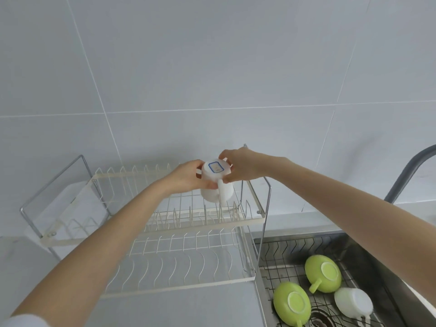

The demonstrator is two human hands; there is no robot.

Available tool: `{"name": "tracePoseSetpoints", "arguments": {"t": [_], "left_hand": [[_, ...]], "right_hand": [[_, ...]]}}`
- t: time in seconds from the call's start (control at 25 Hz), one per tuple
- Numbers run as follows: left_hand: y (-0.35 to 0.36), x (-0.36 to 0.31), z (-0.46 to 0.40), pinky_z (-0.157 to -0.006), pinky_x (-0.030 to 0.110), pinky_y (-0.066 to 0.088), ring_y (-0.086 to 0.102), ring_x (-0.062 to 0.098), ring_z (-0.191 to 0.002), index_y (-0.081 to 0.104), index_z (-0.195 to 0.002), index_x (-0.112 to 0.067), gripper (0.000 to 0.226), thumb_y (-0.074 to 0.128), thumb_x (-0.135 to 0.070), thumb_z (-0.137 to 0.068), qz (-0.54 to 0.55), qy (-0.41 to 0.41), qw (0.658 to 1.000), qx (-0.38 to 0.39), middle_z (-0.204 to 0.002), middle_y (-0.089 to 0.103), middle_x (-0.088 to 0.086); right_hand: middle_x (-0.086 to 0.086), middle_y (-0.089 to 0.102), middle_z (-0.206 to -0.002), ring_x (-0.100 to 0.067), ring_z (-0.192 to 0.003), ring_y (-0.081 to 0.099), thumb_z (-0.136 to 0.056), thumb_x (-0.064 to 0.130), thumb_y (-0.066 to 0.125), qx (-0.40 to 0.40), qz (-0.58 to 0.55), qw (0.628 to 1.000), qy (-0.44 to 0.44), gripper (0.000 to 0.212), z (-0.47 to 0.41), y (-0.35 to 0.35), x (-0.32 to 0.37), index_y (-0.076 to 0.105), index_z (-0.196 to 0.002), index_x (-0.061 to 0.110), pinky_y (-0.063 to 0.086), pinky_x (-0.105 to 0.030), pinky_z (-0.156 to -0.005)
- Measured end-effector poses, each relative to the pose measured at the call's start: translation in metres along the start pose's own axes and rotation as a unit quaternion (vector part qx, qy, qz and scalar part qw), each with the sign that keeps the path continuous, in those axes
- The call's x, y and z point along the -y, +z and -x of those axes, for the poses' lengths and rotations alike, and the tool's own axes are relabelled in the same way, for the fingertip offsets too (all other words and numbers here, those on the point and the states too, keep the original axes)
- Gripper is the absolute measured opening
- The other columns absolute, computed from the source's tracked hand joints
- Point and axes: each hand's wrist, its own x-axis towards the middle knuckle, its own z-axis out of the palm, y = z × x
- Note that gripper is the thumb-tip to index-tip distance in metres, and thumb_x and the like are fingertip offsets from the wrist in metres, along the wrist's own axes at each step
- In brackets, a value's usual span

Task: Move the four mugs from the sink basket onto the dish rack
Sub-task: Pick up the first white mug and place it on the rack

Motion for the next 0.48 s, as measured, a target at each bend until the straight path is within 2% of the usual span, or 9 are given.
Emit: {"name": "tracePoseSetpoints", "arguments": {"t": [0.12,0.28,0.48], "left_hand": [[0.008,0.011,-0.007,-0.085,0.025,0.041,0.056,0.017,-0.098,0.053,-0.118,-0.012,0.048,0.073,-0.018,-0.074,0.017,-0.017,0.999,0.036,-0.113,0.057,0.001],[0.015,0.019,-0.010,-0.087,0.026,0.039,0.056,0.017,-0.102,0.050,-0.123,-0.011,0.053,0.072,-0.019,-0.076,0.022,-0.034,0.997,0.059,-0.127,0.055,0.003],[0.020,0.019,-0.012,-0.088,0.026,0.037,0.052,0.016,-0.102,0.044,-0.128,-0.011,0.055,0.069,-0.019,-0.079,0.019,-0.046,0.996,0.068,-0.132,0.051,0.004]], "right_hand": [[-0.013,0.055,-0.128,-0.029,-0.116,0.051,-0.083,0.026,0.065,0.024,0.022,0.999,0.007,0.057,-0.010,0.008,-0.003,0.043,-0.131,0.005,0.045,-0.037,-0.092],[-0.013,0.055,-0.126,-0.030,-0.116,0.052,-0.079,0.028,0.069,0.036,0.046,0.998,0.015,0.060,-0.016,0.016,-0.005,0.045,-0.129,0.006,0.046,-0.036,-0.089],[-0.014,0.055,-0.126,-0.031,-0.115,0.053,-0.078,0.027,0.069,0.042,0.048,0.998,0.029,0.059,-0.021,0.022,-0.007,0.045,-0.129,0.006,0.048,-0.039,-0.090]]}}
